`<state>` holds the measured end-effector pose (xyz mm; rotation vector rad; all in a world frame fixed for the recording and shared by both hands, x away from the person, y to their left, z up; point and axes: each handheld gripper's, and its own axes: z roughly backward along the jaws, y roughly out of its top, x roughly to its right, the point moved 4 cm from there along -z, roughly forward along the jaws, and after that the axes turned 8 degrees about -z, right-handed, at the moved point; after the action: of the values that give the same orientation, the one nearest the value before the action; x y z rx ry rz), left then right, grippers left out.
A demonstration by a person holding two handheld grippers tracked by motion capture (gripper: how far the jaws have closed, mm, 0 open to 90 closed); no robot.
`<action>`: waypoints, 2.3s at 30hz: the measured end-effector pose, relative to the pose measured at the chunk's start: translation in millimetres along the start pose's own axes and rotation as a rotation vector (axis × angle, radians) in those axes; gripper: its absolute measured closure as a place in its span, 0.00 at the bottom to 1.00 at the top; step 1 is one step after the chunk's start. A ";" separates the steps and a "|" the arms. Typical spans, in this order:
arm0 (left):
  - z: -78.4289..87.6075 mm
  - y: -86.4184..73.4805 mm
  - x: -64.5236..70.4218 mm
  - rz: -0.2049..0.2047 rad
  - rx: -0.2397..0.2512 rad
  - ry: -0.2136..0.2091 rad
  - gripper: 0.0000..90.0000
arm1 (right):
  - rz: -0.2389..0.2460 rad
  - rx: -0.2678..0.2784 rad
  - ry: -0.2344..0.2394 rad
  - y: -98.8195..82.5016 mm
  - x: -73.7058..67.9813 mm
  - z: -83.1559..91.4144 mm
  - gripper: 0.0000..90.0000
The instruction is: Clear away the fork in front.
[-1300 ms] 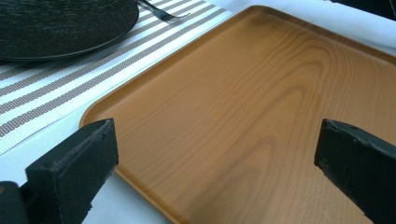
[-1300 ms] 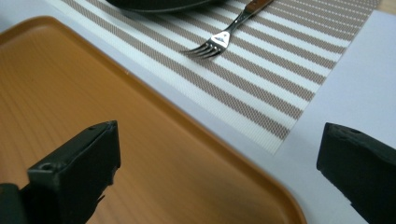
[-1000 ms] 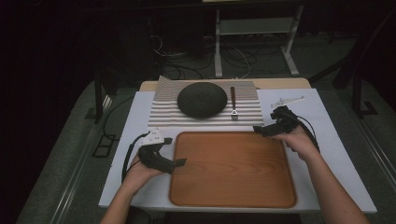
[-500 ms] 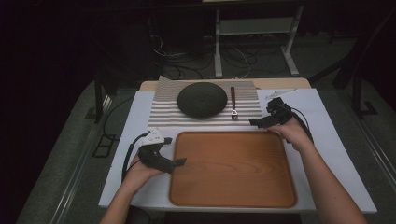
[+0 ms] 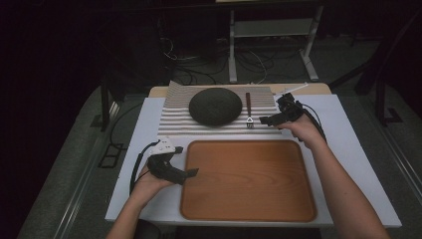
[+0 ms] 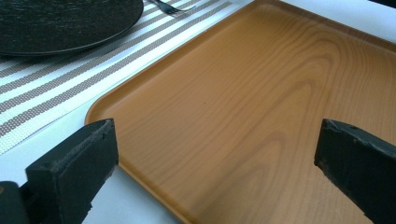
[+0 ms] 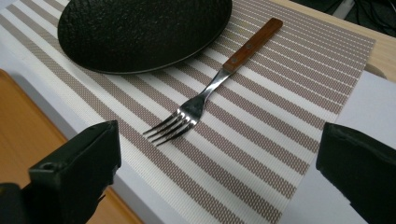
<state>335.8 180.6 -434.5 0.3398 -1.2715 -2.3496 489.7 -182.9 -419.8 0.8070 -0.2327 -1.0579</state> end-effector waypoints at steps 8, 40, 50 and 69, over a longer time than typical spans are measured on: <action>-0.5 0.4 0.2 -0.001 0.002 -0.002 0.00 | -0.006 -0.053 -0.017 17.0 -2.0 -20.6 0.08; -1.9 -0.8 -2.0 -0.008 0.000 -0.003 0.00 | -0.153 -0.178 -0.117 57.9 6.7 -91.1 0.53; -2.8 -1.1 -2.4 -0.009 -0.002 -0.006 0.00 | -0.162 -0.233 -0.136 59.5 10.6 -111.9 0.60; -3.7 -0.9 -3.0 -0.012 -0.003 -0.008 0.00 | -0.165 -0.256 -0.144 56.7 11.1 -120.7 0.73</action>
<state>339.8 179.8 -437.3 0.3386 -1.2731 -2.3652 598.5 -120.9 -467.2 0.5257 -0.1501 -1.2743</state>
